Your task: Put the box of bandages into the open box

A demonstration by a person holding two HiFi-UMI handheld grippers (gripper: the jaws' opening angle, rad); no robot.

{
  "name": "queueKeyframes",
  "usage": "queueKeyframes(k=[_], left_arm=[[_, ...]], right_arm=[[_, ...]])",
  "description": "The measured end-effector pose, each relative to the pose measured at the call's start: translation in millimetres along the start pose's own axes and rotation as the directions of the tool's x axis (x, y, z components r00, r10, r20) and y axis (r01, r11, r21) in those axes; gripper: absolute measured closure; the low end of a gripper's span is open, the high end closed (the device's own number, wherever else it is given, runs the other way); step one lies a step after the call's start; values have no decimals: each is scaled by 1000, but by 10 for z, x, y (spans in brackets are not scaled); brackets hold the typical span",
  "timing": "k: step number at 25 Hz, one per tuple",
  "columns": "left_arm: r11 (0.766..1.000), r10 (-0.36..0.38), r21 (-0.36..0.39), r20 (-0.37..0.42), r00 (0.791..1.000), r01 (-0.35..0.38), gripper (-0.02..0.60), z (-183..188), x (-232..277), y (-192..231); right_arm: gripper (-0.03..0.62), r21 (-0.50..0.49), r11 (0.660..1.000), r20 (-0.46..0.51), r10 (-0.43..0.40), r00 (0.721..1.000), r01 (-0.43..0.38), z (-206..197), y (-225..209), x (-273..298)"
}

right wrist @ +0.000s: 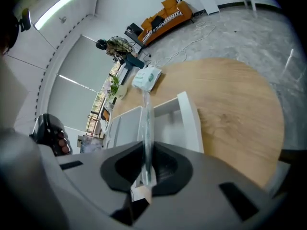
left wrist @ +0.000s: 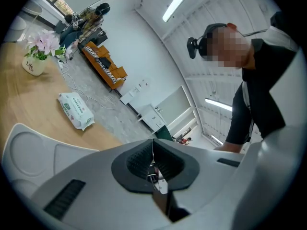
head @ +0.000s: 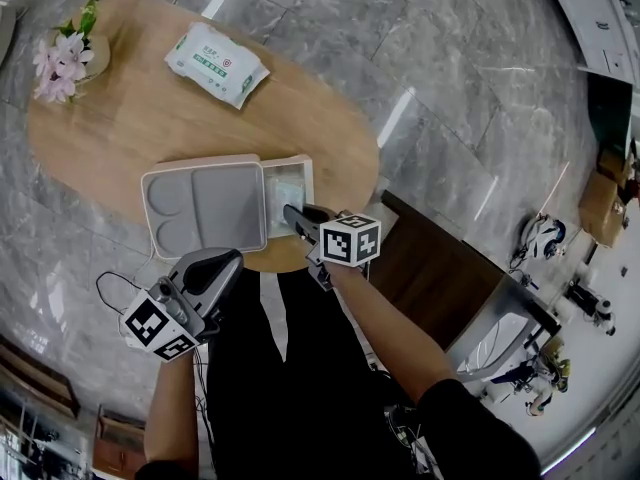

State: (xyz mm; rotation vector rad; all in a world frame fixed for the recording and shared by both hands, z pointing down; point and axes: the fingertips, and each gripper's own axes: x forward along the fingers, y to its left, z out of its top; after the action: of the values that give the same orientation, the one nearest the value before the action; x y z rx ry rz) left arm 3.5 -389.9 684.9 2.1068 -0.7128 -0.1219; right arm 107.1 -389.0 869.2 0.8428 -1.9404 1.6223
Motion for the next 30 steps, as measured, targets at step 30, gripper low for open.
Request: queueKeyframes(k=[30], left_arm=[[997, -66, -35, -17, 998, 65, 565, -173, 112, -164]], right_arm=[[465, -77, 982, -109, -181, 977, 174, -72, -88, 433]])
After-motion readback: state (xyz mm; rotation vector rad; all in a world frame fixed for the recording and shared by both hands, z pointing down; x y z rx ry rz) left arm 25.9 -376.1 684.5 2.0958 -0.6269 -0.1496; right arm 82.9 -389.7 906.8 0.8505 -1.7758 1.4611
